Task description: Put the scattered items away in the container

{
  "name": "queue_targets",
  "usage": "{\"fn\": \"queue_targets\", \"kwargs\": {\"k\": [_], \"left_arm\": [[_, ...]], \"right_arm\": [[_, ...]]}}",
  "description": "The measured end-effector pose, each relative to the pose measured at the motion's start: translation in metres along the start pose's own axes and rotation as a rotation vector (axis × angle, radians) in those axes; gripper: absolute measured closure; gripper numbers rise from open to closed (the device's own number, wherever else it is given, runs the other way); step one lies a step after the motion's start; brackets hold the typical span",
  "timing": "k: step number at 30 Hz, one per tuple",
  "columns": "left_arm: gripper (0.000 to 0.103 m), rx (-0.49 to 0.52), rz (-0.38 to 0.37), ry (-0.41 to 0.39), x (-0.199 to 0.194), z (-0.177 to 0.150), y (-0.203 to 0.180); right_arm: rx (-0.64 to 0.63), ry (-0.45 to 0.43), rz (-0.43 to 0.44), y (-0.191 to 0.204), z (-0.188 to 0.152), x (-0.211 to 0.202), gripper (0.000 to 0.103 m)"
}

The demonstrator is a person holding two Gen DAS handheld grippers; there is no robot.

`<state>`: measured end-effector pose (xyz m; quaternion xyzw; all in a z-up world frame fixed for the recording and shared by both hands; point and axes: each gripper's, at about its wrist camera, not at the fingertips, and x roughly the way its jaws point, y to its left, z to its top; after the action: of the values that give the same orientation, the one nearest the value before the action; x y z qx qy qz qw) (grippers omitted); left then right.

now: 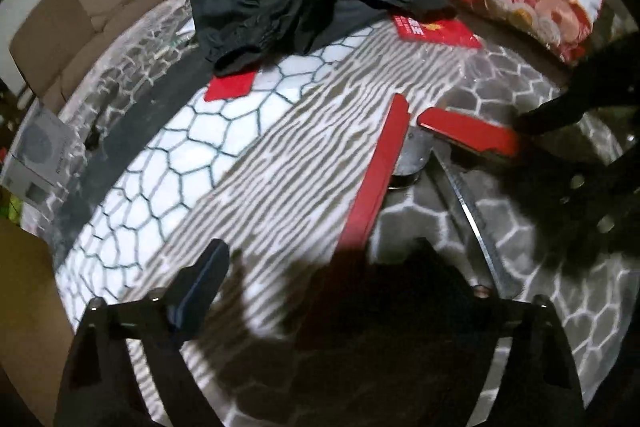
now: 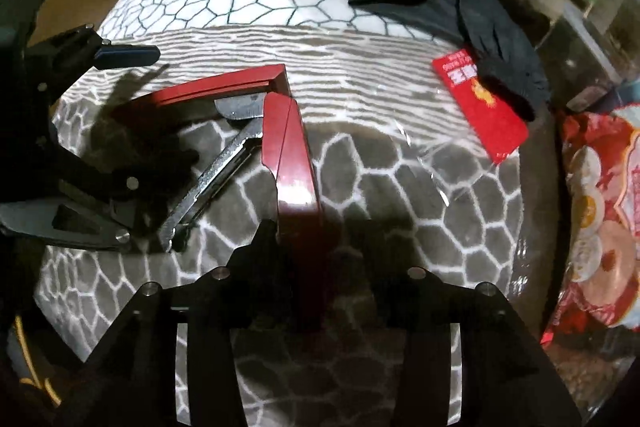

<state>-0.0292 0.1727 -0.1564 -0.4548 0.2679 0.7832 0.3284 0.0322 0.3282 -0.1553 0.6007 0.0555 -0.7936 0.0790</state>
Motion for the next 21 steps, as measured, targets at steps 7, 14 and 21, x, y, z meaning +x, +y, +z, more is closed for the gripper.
{"fn": "queue_targets", "kwargs": {"k": [7, 14, 21], "left_arm": [[0.08, -0.003, -0.07, 0.003, -0.004, 0.002, -0.013], [0.093, 0.038, -0.05, -0.016, -0.016, 0.002, -0.031], [0.093, 0.045, 0.027, -0.103, -0.048, 0.003, -0.028]], "right_arm": [[-0.026, -0.021, -0.016, 0.013, 0.002, -0.002, 0.08], [0.006, -0.034, -0.022, 0.012, 0.007, -0.011, 0.081], [0.006, -0.149, -0.021, 0.019, 0.011, -0.04, 0.08]]}}
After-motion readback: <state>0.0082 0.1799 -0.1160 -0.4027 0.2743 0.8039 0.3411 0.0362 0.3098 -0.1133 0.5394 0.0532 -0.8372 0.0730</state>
